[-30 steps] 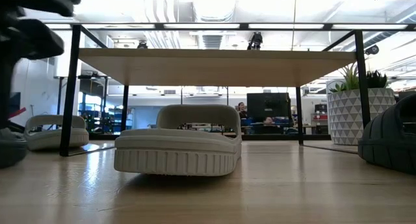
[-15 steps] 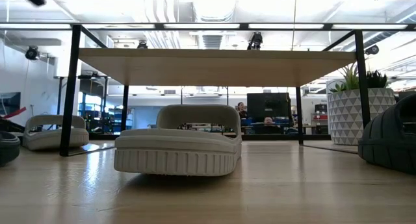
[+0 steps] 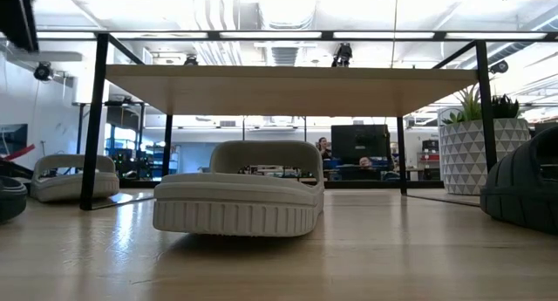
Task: Pick and place slides into the shelf
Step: Move the gray slide under the shelf
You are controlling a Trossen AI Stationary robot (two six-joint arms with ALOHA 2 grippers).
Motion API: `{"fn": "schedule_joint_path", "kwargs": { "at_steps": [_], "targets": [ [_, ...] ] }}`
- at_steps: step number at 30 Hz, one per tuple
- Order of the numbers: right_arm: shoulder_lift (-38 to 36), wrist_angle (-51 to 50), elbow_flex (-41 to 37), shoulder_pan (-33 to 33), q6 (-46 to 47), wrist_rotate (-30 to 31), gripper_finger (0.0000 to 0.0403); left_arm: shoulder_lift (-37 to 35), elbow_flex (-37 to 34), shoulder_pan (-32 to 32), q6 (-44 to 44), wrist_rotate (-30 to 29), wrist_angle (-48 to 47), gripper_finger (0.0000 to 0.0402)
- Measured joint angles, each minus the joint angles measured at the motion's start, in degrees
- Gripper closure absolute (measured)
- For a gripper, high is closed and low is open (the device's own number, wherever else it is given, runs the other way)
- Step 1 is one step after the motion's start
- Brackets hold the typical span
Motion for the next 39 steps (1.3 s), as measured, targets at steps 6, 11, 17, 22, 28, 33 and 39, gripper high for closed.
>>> {"fn": "schedule_joint_path", "kwargs": {
  "at_steps": [6,11,17,22,28,33,39],
  "targets": [
    [-1.66,0.02,-2.13,-0.11,2.0,-2.01,0.0205,3.21,-8.51,5.19,0.05,4.97,-0.14,0.0208],
    [-3.11,0.06,-2.92,-0.11,4.29,-2.84,0.0204,1.4,-11.8,8.11,2.14,3.16,0.03,0.0208],
    [-3.98,0.02,-2.88,-1.25,5.39,-3.03,0.0204,-1.43,-18.53,12.18,9.08,-0.42,0.92,0.0208],
    [-4.11,0.02,-2.87,-2.5,6.31,-3.54,0.0204,-3.35,-22.38,12.87,13.99,-1.67,5.44,0.0207],
    [-4.11,0.02,-2.88,-4.45,6.25,-4.25,0.0204,-3.71,-23.07,15.92,15.3,-5.11,6.42,0.0207],
    [-4.11,0.02,-2.88,-6.18,5.83,-4.25,0.0204,-3.37,-23.56,20.67,17.94,7.18,11.87,0.0208],
    [-4.11,0.04,-2.88,-7.74,3.97,-4.22,0.0204,-1.89,-24.33,25.68,18.83,5.84,12.56,0.0228]
  ]
}}
